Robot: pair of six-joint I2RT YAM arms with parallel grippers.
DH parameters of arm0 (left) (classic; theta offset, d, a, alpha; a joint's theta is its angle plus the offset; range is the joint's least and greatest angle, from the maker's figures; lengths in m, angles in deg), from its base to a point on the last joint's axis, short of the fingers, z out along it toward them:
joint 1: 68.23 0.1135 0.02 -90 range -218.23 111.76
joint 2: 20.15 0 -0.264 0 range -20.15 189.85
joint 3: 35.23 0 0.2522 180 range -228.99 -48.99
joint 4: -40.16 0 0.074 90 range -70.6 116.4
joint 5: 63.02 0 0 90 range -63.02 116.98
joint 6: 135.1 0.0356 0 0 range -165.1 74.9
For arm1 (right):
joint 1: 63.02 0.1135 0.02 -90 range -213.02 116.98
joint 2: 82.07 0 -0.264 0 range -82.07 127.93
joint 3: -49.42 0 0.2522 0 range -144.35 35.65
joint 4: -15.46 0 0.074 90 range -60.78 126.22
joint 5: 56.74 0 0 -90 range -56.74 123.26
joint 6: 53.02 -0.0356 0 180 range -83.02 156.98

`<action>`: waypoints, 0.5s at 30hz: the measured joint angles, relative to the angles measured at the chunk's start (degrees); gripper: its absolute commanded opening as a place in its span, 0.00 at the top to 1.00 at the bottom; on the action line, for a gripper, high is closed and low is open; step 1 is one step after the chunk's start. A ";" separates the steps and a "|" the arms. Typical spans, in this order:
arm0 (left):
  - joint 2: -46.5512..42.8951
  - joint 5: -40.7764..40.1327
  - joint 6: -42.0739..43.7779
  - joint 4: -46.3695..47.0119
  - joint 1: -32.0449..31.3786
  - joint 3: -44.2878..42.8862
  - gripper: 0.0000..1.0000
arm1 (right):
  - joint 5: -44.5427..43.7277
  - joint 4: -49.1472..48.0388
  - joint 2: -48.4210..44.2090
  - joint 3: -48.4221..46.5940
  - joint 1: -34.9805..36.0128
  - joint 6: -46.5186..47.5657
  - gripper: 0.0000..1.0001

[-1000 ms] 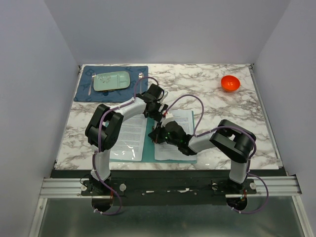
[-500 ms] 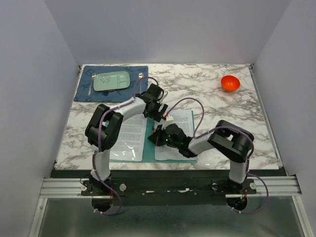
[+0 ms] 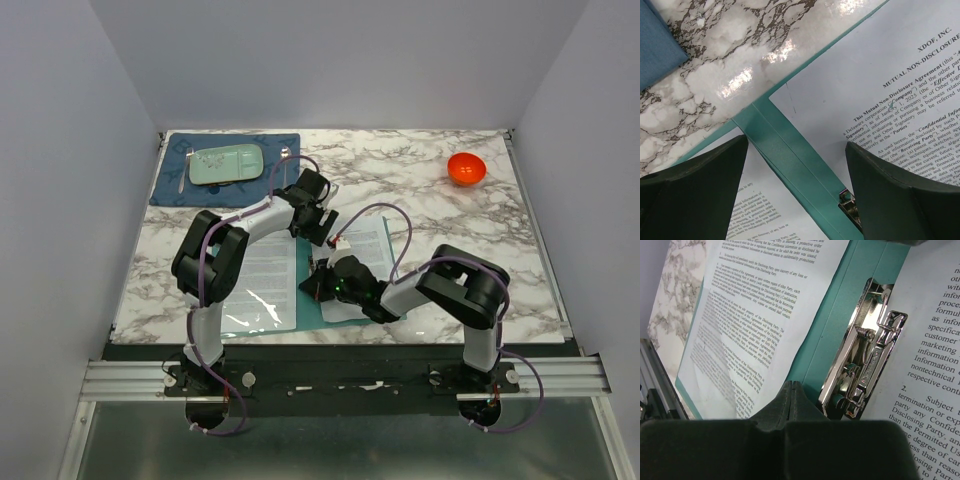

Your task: Put the files into the folder

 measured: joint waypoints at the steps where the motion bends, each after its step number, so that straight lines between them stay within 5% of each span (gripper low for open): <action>1: 0.00 0.00 0.00 0.00 0.00 0.00 0.07 | 0.00 -0.09 0.04 0.02 0.00 -0.02 0.99; 15: -0.13 0.00 1.20 0.07 0.04 0.13 0.10 | 4.79 -2.05 -0.24 -0.57 -0.46 1.16 0.99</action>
